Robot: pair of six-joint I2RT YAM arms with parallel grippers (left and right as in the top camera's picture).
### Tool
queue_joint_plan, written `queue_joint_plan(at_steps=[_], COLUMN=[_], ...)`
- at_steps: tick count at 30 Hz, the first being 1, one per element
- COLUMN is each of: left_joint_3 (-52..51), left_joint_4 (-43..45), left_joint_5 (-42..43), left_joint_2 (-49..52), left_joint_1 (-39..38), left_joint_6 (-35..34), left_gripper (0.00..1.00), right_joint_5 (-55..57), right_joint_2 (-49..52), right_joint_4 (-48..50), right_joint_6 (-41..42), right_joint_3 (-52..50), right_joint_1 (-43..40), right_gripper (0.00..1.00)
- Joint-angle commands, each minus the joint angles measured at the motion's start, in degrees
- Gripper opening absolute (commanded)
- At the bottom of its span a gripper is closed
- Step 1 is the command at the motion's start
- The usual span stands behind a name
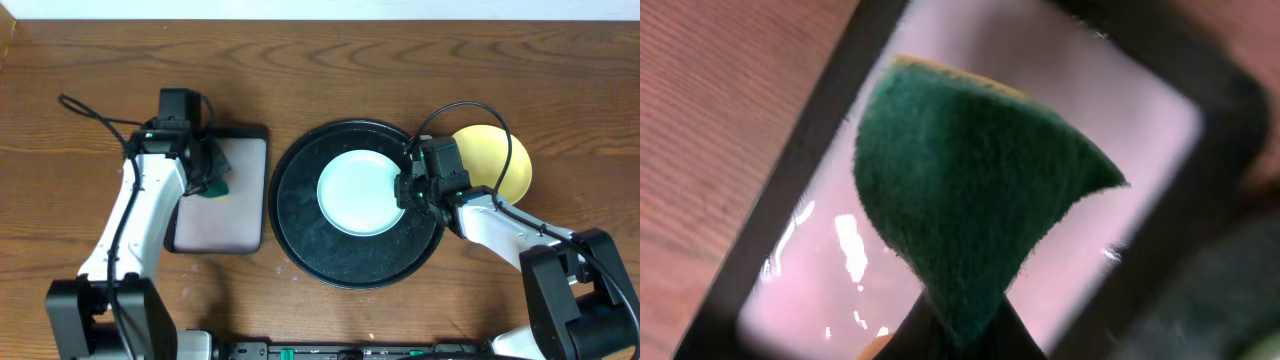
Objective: Clean dirty plates on tray and stack at the side
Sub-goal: 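Carry the sponge left and lower it into the white basin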
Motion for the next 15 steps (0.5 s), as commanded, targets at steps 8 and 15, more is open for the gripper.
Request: queue_joint_plan(at_steps=[8, 15], left_joint_3=[-7.7, -7.7], left_joint_4=[7.4, 7.3], left_joint_5=[-1.3, -1.3], left_joint_2=[4.1, 4.0], left_joint_1=[0.6, 0.6], left_joint_6=[2.5, 2.6], left_gripper=[0.08, 0.33], right_joint_5=[-0.4, -0.4], right_joint_2=[0.3, 0.3], right_joint_4=[0.2, 0.1], right_joint_6=[0.5, 0.5], right_joint_3=[0.2, 0.2], right_joint_1=[0.8, 0.8], right_gripper=[0.18, 0.20])
